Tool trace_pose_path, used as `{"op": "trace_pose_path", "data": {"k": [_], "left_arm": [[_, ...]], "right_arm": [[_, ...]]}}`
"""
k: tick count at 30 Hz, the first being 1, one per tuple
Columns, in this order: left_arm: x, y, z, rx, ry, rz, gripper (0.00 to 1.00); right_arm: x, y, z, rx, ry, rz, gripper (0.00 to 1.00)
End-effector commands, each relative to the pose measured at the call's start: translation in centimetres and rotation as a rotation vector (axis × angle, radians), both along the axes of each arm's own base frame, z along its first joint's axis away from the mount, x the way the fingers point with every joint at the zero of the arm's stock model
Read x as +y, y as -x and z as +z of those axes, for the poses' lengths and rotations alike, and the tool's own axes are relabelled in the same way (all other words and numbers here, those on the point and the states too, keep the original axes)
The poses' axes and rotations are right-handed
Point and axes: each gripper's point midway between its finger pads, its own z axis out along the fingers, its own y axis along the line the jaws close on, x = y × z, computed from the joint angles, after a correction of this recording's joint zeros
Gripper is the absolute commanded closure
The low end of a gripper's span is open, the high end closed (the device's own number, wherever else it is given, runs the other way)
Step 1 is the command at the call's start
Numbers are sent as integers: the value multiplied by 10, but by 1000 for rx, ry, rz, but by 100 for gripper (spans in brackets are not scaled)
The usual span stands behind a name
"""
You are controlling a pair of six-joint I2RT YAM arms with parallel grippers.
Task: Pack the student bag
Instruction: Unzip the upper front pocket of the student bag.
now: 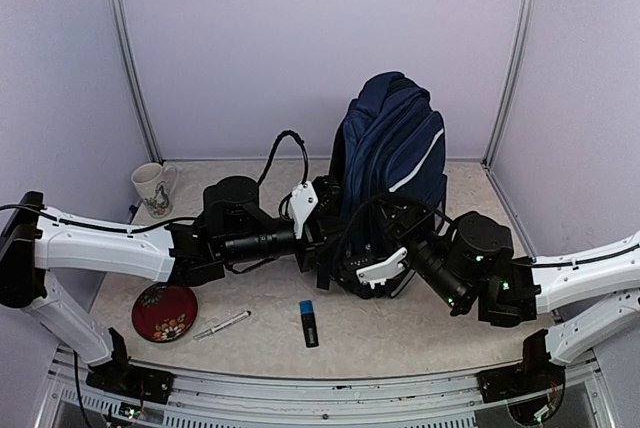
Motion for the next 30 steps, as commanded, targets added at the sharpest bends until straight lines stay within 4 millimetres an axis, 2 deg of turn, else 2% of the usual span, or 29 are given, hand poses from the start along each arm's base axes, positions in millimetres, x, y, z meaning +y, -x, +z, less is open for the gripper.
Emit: {"op": "trace_pose_path", "data": {"k": [1,4,7,11,13,15,17,20,25,27,30], "left_arm": [[-13,37,34,-59,75,-145,100],[-13,36,32,-58,70,-136,100],[-12,36,31,-56,67,-137,100],[-12,35,29,-56,58,-131,100],[-11,34,28,-57,54,-123,100],[-11,31,23,-60,39,-112,100],[-11,29,15,-59,17,-97,100],[-11,26,3,-55,-23,-87,100],[-11,26,-3,-62,-35,-86,100],[-11,26,-3,-64,-36,-90,100],[-8,28,-4,-71,-44,-92,100]], "right_arm": [[-23,-12,42,-17,-158,-110,70],[-21,-15,38,-6,-153,-129,78],[-21,-14,48,-14,-198,-126,85],[-15,-13,39,22,-173,-94,100],[-13,-13,39,27,-187,-88,100],[-11,-13,50,44,-264,-76,100],[-6,-10,75,99,-418,-26,100],[4,-4,107,263,-639,96,100],[1,-7,147,473,-964,251,100],[-9,-20,155,540,-1072,249,100],[-32,-51,153,661,-1241,190,100]]}}
